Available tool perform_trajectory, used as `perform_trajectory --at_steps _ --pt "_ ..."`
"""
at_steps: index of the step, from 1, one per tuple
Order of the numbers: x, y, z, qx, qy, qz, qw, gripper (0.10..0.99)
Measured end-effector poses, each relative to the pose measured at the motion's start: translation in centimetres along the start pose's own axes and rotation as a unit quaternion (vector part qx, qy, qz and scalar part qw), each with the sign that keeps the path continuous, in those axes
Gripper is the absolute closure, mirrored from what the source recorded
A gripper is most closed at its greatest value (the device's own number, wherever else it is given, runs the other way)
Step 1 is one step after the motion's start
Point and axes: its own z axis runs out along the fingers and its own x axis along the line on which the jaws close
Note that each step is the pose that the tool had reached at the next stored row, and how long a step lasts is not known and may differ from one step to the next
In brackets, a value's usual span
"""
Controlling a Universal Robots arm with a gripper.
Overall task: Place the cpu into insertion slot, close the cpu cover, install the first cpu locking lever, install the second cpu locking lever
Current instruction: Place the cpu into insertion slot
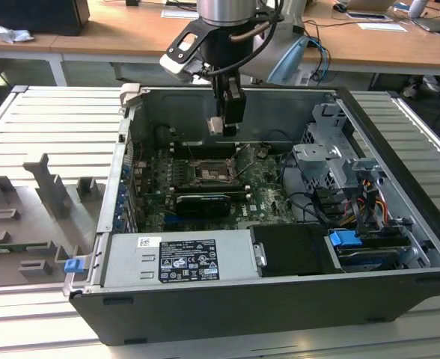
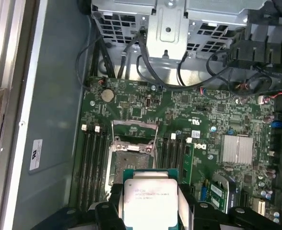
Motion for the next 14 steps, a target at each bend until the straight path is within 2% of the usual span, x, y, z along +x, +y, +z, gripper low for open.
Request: perform_trajectory --at_steps 14 --pt "0.03 -0.2 2.42 0.0012 -0.0011 0.012 0.9999 0.545"
